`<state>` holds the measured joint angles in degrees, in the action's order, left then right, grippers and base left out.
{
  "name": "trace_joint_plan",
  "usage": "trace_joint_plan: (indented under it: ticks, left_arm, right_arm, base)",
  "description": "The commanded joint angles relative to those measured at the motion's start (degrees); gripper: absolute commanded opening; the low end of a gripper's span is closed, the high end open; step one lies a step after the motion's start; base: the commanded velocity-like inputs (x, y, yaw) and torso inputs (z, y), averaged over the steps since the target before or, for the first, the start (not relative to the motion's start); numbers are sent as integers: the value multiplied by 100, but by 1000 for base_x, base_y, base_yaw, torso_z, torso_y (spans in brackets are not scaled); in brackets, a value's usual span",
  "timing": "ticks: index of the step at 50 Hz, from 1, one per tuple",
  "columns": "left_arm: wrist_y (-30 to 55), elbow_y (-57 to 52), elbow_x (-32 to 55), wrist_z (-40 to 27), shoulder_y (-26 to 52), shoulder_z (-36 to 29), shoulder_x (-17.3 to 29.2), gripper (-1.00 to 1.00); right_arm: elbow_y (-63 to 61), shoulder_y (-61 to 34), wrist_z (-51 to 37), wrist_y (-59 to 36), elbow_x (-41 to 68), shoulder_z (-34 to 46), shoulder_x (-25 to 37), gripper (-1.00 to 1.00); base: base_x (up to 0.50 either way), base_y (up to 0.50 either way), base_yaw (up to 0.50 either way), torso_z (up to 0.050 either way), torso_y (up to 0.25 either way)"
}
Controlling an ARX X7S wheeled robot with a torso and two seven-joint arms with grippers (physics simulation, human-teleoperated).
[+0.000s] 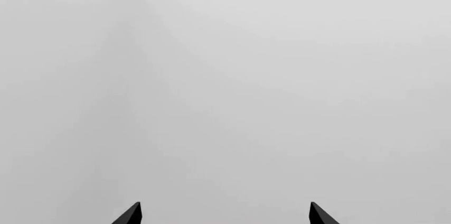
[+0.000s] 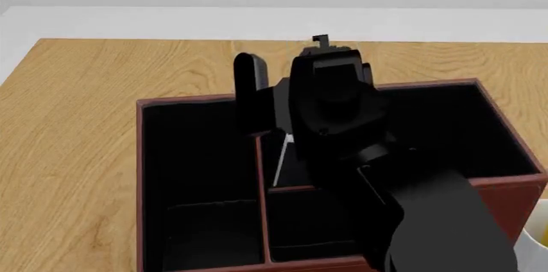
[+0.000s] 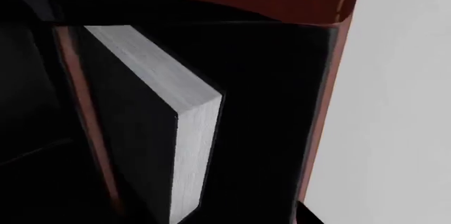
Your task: Pick up the book and place it in the front compartment of the caddy.
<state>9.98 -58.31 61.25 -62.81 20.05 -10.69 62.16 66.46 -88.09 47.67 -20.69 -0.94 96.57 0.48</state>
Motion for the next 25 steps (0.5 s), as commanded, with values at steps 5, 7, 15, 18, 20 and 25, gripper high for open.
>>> trace_joint_plan:
  ticks: [5, 7, 15, 18, 20, 25]
  left_arm:
    - [-48, 12, -7, -12, 21, -59, 26, 100]
    - [-53, 15, -12, -8, 22, -62, 24, 100]
    - [-104, 17, -26, -1, 7, -70, 40, 100]
    - [-132, 15, -33, 1, -9, -65, 52, 100]
    - [-147, 9, -33, 0, -14, -64, 61, 100]
    - [-153, -23, -11, -23, 25, -82, 80, 100]
  right_arm:
    - [248, 47, -40, 166, -594, -395, -45, 100]
    - [251, 34, -39, 179, -610, -409, -44, 100]
    - [-343, -75, 35, -146, -640, -445, 183, 100]
    - [-1297, -130, 116, -690, -660, -471, 573, 100]
    - [-1805, -169, 159, -986, -694, -468, 797, 100]
    - [-2785, -225, 223, -1559, -743, -493, 1220, 100]
  base:
    - [0, 0, 0, 0, 0]
    - [0, 0, 0, 0, 0]
    - [0, 0, 0, 0, 0]
    - [0, 0, 0, 0, 0]
    - [0, 0, 0, 0, 0]
    - [0, 0, 0, 0, 0]
